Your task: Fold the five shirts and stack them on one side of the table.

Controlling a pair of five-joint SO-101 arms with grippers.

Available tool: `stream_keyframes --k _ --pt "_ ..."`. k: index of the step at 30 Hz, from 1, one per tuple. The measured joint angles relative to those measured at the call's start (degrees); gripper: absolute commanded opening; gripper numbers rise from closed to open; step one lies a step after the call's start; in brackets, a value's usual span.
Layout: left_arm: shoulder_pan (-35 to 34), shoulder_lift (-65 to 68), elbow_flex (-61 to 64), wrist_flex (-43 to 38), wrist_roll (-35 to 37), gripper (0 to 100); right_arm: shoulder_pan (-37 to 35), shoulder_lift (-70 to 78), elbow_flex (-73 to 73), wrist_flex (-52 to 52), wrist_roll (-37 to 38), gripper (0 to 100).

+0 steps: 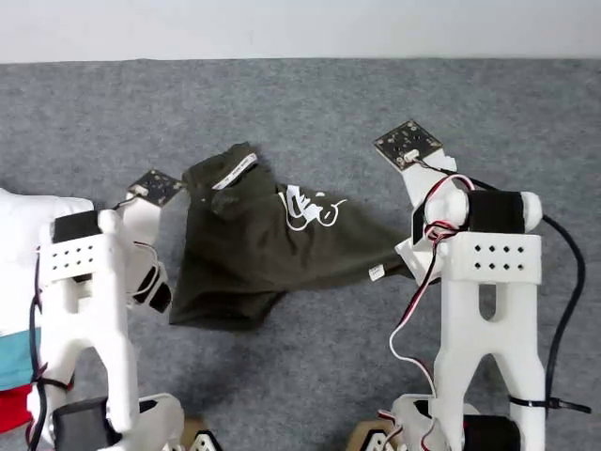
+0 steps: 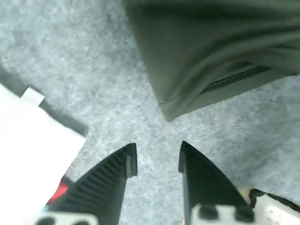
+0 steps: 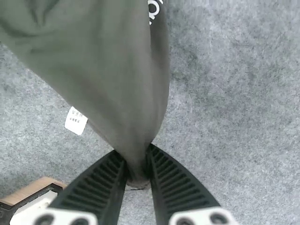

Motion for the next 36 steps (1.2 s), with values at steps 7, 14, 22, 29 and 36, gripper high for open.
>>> stream_keyframes --k 7,14,22,29,36 --pt "5.89 0.0 5.19 -4.92 1.93 11 -0.09 0.0 0.0 0.0 0.0 0.9" --pt "17.49 0.0 9.85 -19.25 10.02 4 -0.09 0.0 0.0 0.0 0.0 0.9" --pt "28.57 0.0 10.64 -26.11 16.79 4 -0.09 0.0 0.0 0.0 0.0 0.9" --pt "32.44 0.0 15.91 -28.48 16.88 4 -0.09 0.0 0.0 0.0 0.0 0.9" --pt "32.53 0.0 19.25 -33.58 16.88 4 -0.09 0.0 0.0 0.0 0.0 0.9"
